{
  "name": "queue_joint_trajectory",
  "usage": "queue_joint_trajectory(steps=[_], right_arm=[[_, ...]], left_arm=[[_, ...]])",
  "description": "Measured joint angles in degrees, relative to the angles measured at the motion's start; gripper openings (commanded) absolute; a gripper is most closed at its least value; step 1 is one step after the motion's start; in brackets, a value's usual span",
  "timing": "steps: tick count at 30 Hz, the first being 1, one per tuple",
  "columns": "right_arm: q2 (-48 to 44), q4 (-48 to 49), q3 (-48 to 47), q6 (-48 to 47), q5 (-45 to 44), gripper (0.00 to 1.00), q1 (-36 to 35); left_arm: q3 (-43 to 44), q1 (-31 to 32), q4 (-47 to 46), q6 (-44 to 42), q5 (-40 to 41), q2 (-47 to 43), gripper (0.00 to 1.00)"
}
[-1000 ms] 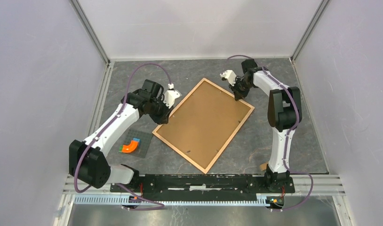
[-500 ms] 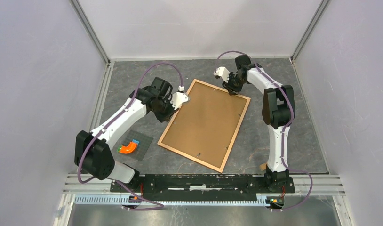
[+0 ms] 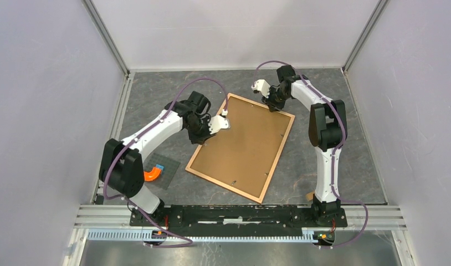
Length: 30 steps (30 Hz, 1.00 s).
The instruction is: Take the photo out of the frame
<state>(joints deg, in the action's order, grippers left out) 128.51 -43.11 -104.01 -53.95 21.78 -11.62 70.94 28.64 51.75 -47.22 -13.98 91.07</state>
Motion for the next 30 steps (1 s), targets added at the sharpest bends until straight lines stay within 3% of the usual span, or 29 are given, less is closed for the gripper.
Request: queue_joint_trajectory(steps=[5,7,16,30], right_arm=[[0.28,0.52,0.0,-0.42,0.66,0.03,0.13],[0.28,0.66,0.04,-0.39,0.66,0.0,0.15],[-0.17,1.7,1.14,-0.72,0.72,0.0,0.22],[-0.28,1.92,1.25,-0.39,0.68,0.0,0.22]], left_arm=[[2.27,1.62,0.02,-4.09,0.11,1.68,0.02],[3.32,2.4,0.04,-5.2,0.57,2.8,0.02],[8.0,4.94,0.11,-8.87,5.22,9.31,0.02],[8.46,4.98,3.37,-14.36,9.42,9.73,0.02]])
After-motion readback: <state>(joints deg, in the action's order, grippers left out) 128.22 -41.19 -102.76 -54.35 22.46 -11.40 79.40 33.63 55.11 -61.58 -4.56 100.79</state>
